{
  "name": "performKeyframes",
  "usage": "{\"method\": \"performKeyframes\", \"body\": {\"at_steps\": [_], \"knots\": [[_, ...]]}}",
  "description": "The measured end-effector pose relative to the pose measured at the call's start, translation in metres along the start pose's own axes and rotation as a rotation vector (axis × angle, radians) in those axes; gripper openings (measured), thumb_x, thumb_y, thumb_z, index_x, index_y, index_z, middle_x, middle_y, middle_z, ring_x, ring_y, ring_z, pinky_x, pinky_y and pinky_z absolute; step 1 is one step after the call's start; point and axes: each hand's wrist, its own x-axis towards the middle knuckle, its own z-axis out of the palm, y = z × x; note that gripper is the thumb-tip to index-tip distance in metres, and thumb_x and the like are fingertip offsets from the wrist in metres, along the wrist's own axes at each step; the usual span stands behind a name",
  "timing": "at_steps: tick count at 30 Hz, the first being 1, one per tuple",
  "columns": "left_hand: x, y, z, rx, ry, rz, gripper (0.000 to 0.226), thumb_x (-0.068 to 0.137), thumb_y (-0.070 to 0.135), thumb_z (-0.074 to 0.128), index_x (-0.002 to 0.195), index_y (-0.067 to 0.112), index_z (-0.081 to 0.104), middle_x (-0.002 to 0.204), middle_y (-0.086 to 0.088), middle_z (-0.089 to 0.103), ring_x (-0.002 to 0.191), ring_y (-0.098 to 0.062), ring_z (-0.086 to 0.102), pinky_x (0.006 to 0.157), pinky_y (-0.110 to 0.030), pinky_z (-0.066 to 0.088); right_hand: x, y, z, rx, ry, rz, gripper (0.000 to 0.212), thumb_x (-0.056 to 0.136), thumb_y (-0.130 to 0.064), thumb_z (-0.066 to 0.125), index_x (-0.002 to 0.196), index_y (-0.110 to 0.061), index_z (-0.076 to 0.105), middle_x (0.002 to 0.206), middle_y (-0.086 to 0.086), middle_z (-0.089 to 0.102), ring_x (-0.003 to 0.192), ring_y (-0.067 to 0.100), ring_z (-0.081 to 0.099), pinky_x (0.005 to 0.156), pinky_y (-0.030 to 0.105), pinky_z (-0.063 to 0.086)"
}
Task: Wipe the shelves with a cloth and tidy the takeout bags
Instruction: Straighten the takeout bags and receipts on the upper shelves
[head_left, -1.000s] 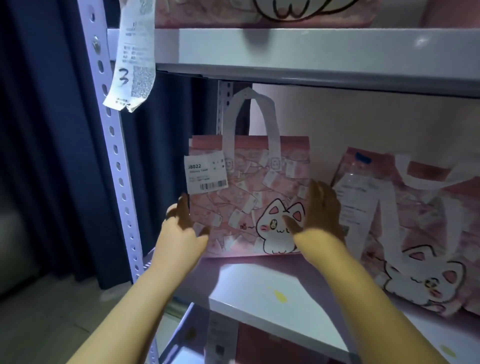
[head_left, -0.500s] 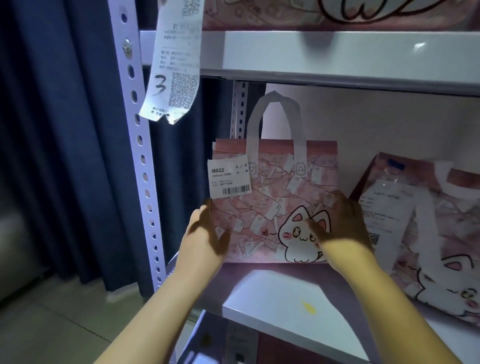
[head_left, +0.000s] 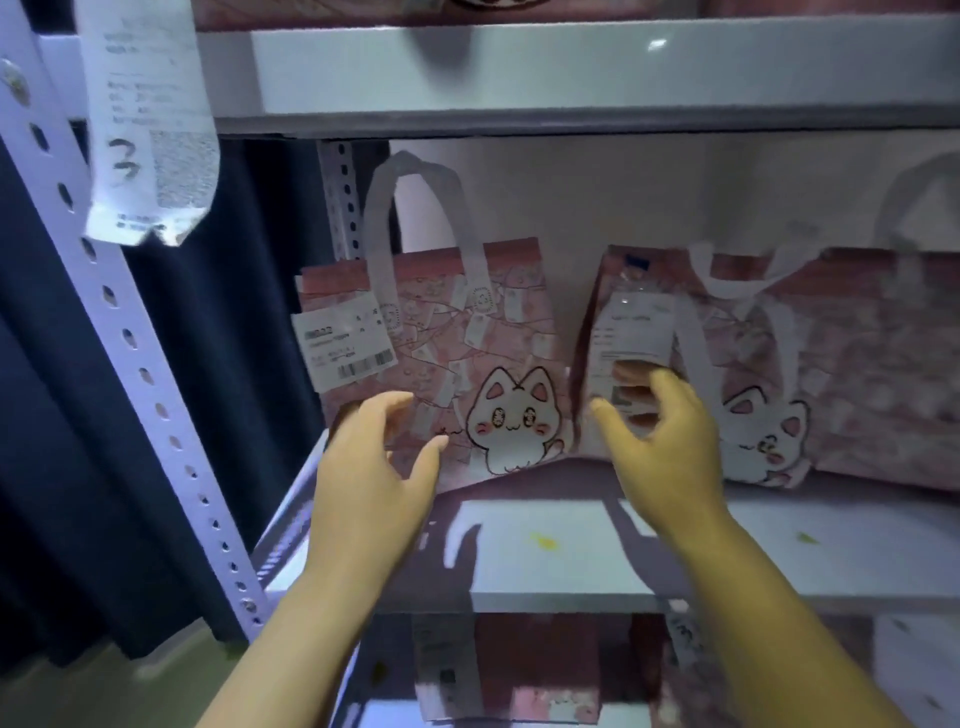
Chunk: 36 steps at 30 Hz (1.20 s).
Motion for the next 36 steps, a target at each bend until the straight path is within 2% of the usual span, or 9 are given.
{"method": "performKeyframes", "body": {"at_steps": [3,7,10,12,16,21,25,30,36], "knots": [[-0.002,0.013,0.018,-0.062,-0.055,0.068,0.033,0.078,0.025,0.072,0.109,0.021,0.058,0.096,0.010,0.053,0.085,-0.003,0.053,0.071,-0.004,0.041,-0.007,0.017,-0.019,-0.001,0.021,0.055,0.030,0.087,-0.034,0.062,0.115,-0.024,0.056,0.107,-0.010,0.052,0.093,0.008,0.051,0.081,0.024,0.043],[-0.008,0.032,0.049,-0.108,-0.119,0.090,0.032,0.077,0.022,0.073,0.106,0.018,0.060,0.094,0.007,0.057,0.081,-0.008,0.057,0.072,-0.010,0.040,-0.011,0.043,-0.052,-0.016,0.058,0.115,0.027,0.087,-0.035,0.062,0.112,-0.029,0.056,0.109,-0.011,0.054,0.093,-0.003,0.052,0.080,0.019,0.042],[-0.006,0.048,0.075,-0.074,-0.159,0.116,0.033,0.076,0.021,0.074,0.105,0.011,0.062,0.094,0.001,0.059,0.084,-0.017,0.058,0.073,-0.022,0.044,-0.006,0.064,-0.077,-0.055,0.111,0.152,0.030,0.088,-0.031,0.062,0.116,-0.021,0.056,0.112,-0.006,0.054,0.097,0.009,0.052,0.084,0.031,0.046],[-0.002,0.059,0.092,-0.028,-0.185,0.106,0.034,0.077,0.023,0.073,0.105,0.007,0.062,0.095,-0.007,0.062,0.086,-0.025,0.059,0.076,-0.034,0.047,0.001,0.078,-0.093,-0.066,0.136,0.167,0.032,0.088,-0.027,0.062,0.118,-0.017,0.056,0.114,-0.001,0.054,0.100,0.014,0.052,0.084,0.031,0.048],[0.013,0.082,0.122,0.009,-0.165,0.152,0.038,0.078,0.020,0.070,0.113,0.010,0.061,0.102,-0.013,0.065,0.091,-0.034,0.059,0.070,-0.031,0.040,0.022,0.105,-0.118,-0.118,0.135,0.156,0.035,0.086,-0.022,0.064,0.117,-0.009,0.054,0.112,0.007,0.050,0.103,0.022,0.050,0.085,0.041,0.046],[0.030,0.094,0.149,-0.021,-0.091,0.087,0.051,0.085,0.020,0.065,0.131,0.006,0.047,0.120,-0.019,0.053,0.105,-0.039,0.055,0.087,-0.044,0.047,0.045,0.131,-0.127,-0.205,0.152,0.066,0.033,0.078,-0.013,0.068,0.101,-0.025,0.047,0.103,0.000,0.039,0.071,-0.003,0.037,0.058,0.012,0.030],[0.043,0.090,0.157,-0.001,-0.117,-0.062,0.055,0.091,0.028,0.056,0.140,0.011,0.038,0.132,-0.010,0.053,0.113,-0.027,0.055,0.094,-0.036,0.045,0.058,0.150,-0.124,-0.173,0.060,0.085,0.043,0.079,-0.012,0.067,0.118,-0.013,0.051,0.105,0.005,0.044,0.071,0.003,0.039,0.068,0.019,0.034],[0.043,0.090,0.157,-0.014,-0.136,-0.062,0.039,0.093,0.018,0.053,0.131,0.010,0.050,0.115,-0.011,0.066,0.098,-0.027,0.063,0.081,-0.025,0.044,0.064,0.158,-0.121,-0.144,0.007,0.065,0.047,0.082,-0.016,0.066,0.126,-0.011,0.050,0.108,0.000,0.038,0.082,0.024,0.054,0.079,0.031,0.046],[0.041,0.091,0.156,-0.010,-0.113,-0.088,0.032,0.092,0.014,0.053,0.124,0.012,0.057,0.114,-0.008,0.067,0.101,-0.028,0.062,0.079,-0.025,0.044,0.062,0.159,-0.126,-0.152,0.001,0.017,0.042,0.081,-0.014,0.068,0.121,-0.010,0.053,0.105,0.000,0.042,0.074,0.015,0.050,0.072,0.022,0.037]]}}
